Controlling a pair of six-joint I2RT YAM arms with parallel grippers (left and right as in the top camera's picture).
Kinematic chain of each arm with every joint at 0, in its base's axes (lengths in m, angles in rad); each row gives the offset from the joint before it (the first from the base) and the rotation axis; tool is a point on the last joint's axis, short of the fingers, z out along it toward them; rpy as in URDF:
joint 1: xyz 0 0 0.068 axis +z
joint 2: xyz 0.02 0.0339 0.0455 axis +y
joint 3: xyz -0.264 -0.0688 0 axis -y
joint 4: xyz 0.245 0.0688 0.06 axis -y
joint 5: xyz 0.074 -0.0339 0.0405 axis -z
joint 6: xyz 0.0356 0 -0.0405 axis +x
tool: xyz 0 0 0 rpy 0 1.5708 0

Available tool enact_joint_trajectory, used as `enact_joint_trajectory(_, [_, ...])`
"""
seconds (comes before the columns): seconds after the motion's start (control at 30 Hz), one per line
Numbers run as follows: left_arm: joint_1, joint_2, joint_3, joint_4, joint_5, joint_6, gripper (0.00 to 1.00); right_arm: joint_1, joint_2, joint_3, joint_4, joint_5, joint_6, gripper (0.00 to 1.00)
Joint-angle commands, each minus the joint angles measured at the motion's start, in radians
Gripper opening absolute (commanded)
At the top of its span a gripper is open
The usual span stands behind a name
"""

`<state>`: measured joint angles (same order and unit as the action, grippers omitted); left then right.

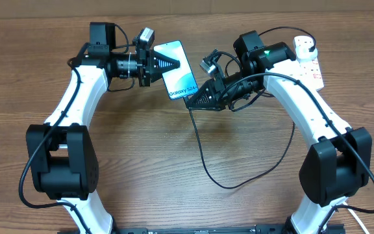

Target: Plug charger to phone and switch on socket

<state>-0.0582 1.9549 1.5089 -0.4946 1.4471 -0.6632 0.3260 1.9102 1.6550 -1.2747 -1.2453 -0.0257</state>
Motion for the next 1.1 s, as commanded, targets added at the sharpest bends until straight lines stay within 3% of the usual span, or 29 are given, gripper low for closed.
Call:
enact_joint_trajectory(0.0, [-0.008,0.001,0.005,-0.007,0.065,0.050,0.04,-0.021,-0.036,0.027,0.018,-0.011,-0.005,0.04])
enact_joint_trajectory(0.67, [-0.008,0.001,0.005,-0.042,0.074,0.039,0.04,0.000,-0.036,0.027,0.072,0.010,0.005,0.04])
enact_joint_trajectory(1.07, [-0.022,0.001,0.005,-0.041,0.117,0.074,0.04,0.000,-0.036,0.027,0.122,0.010,0.082,0.04])
